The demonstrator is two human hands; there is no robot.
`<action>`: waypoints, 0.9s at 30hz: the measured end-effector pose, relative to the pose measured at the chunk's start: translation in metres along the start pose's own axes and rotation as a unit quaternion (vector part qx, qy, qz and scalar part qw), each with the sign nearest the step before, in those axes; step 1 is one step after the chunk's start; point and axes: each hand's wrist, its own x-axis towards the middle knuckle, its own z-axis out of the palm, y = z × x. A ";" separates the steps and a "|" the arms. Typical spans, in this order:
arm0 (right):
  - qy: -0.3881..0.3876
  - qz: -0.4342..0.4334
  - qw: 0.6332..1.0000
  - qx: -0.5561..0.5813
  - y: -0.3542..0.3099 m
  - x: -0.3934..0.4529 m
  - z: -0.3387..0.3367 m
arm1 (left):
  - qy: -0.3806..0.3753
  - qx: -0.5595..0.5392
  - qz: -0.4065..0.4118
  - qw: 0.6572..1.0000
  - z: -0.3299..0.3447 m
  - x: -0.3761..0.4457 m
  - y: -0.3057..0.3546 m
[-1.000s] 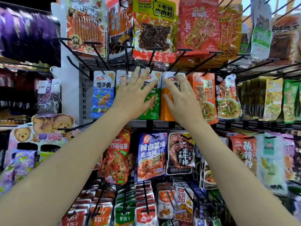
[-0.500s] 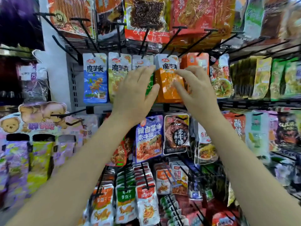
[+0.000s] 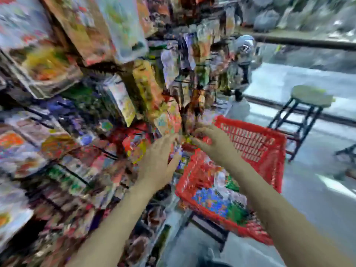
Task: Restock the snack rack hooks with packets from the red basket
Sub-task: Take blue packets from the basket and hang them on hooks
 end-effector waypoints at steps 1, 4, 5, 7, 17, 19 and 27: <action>-0.025 0.058 0.998 -0.006 0.035 -0.015 0.007 | -0.034 -0.014 -0.010 0.999 0.036 0.002 0.001; -0.096 0.176 0.980 -0.002 0.106 -0.042 0.031 | -0.118 -0.031 -0.033 0.992 0.110 -0.001 -0.006; -0.111 0.188 0.976 0.003 0.124 -0.048 0.035 | -0.136 -0.026 -0.032 0.990 0.131 -0.002 -0.008; -0.151 0.219 0.964 0.007 0.156 -0.055 0.047 | -0.168 0.001 -0.048 0.985 0.159 -0.004 -0.014; -0.313 0.480 0.810 -0.123 0.251 -0.101 0.139 | -0.226 0.042 -0.095 0.969 0.190 -0.005 -0.027; -0.349 0.468 0.792 -0.176 0.255 -0.111 0.149 | -0.224 0.038 -0.095 0.969 0.190 -0.006 -0.027; -0.358 0.432 0.808 -0.182 0.256 -0.098 0.147 | -0.237 0.049 -0.101 0.965 0.189 -0.003 -0.026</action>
